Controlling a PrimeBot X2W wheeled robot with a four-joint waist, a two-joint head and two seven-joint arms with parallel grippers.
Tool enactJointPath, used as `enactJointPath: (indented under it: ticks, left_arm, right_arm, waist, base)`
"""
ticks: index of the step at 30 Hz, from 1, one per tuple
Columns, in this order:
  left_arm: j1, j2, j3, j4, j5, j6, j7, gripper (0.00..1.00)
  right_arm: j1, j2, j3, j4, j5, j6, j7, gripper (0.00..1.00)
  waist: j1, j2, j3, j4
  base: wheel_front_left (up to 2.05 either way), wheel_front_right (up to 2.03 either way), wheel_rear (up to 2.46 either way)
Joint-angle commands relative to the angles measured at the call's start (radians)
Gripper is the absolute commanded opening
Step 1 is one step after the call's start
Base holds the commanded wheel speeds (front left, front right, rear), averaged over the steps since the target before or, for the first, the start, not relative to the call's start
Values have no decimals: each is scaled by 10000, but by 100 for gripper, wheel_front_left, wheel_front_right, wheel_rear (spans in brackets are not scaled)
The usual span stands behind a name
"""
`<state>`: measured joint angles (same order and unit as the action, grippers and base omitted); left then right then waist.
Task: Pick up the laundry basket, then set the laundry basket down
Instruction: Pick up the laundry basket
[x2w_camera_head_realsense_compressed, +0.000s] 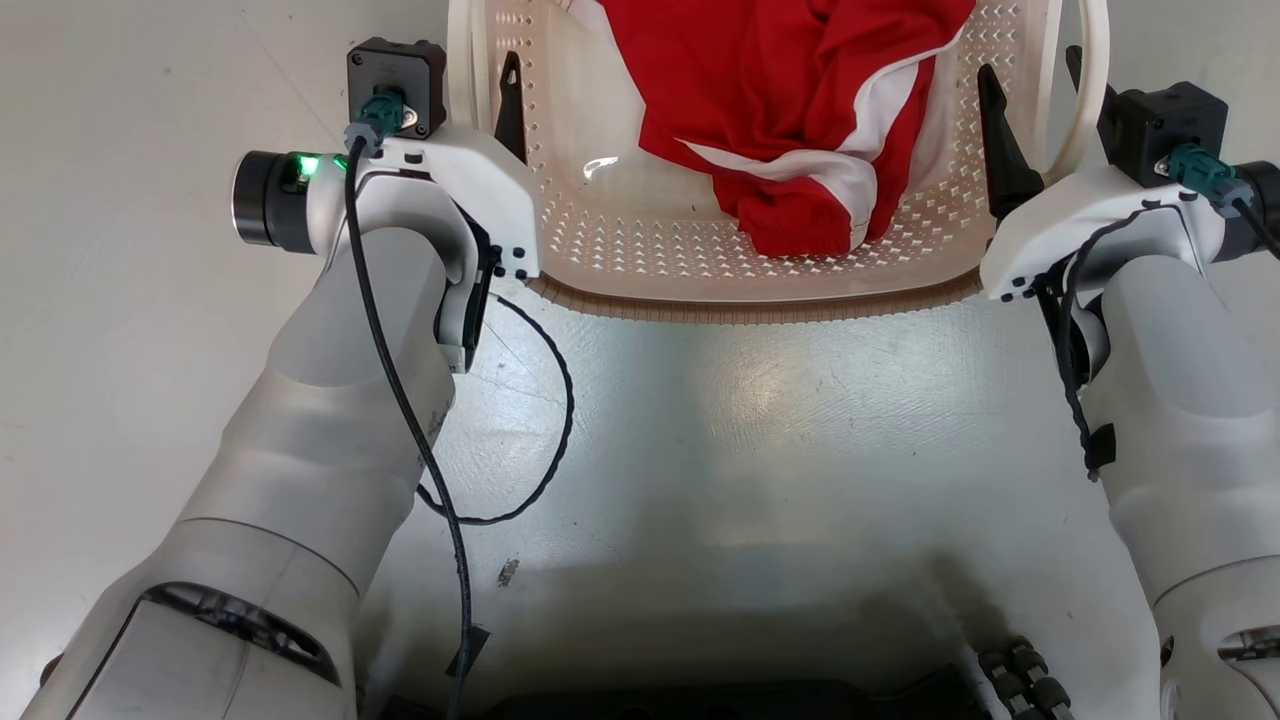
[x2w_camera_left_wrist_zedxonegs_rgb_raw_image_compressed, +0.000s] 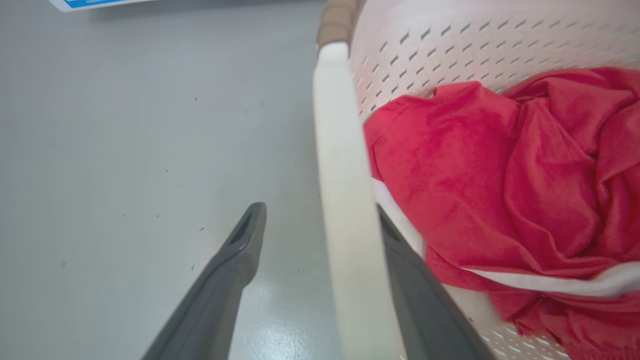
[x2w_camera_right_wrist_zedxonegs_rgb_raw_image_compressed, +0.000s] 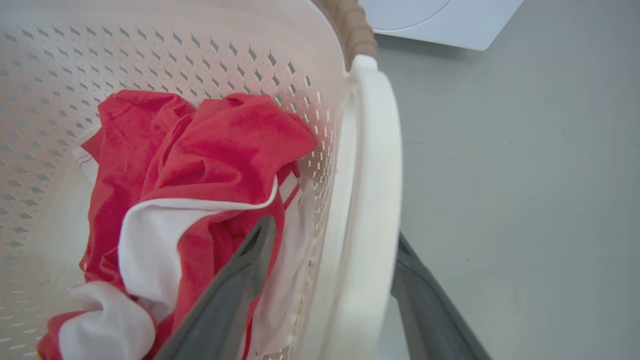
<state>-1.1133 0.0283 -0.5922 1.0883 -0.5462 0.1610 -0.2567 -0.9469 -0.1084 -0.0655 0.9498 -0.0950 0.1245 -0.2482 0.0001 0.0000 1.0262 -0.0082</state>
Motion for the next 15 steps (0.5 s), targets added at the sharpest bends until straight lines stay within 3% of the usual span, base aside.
enactJointPath:
  ticks: [1,4,5,6,7,8,9,15]
  left_arm:
    - [132,219,66,-106,-53,20,-51,100]
    - [134,219,27,-123,-77,11,-51,100]
    - [141,219,0,-119,-97,-10,-51,96]
    - [142,219,-38,-97,-121,-38,-51,74]
    - [133,219,-81,-78,-137,-58,-51,42]
    - [128,219,-152,-17,-147,-82,-51,0]
    - [115,219,-242,31,-138,-112,-51,0]
    - [82,219,-446,76,-314,-108,-51,0]
  right_arm:
    - [330,176,116,-57,90,62,-136,100]
    - [329,172,118,-49,102,62,-136,100]
    - [325,170,116,-42,110,62,-136,100]
    - [320,168,115,-28,124,62,-136,98]
    - [315,165,117,-13,139,62,-136,69]
    - [313,167,118,10,165,62,-136,69]
    - [310,169,113,54,199,62,-136,0]
    - [307,158,82,233,273,62,-136,0]
  waist:
    - [-1,0,0,9]
    - [-1,0,-3,21]
    - [-1,0,-5,26]
    - [-1,0,-3,31]
    - [-1,0,-2,34]
    - [-1,0,-7,36]
    - [-1,0,-11,38]
    - [-1,0,-70,49]
  base:
    - [0,0,0]
    - [0,0,0]
    - [0,0,0]
    - [0,0,0]
    - [0,0,0]
    - [0,0,0]
    - [0,0,0]
    - [0,0,0]
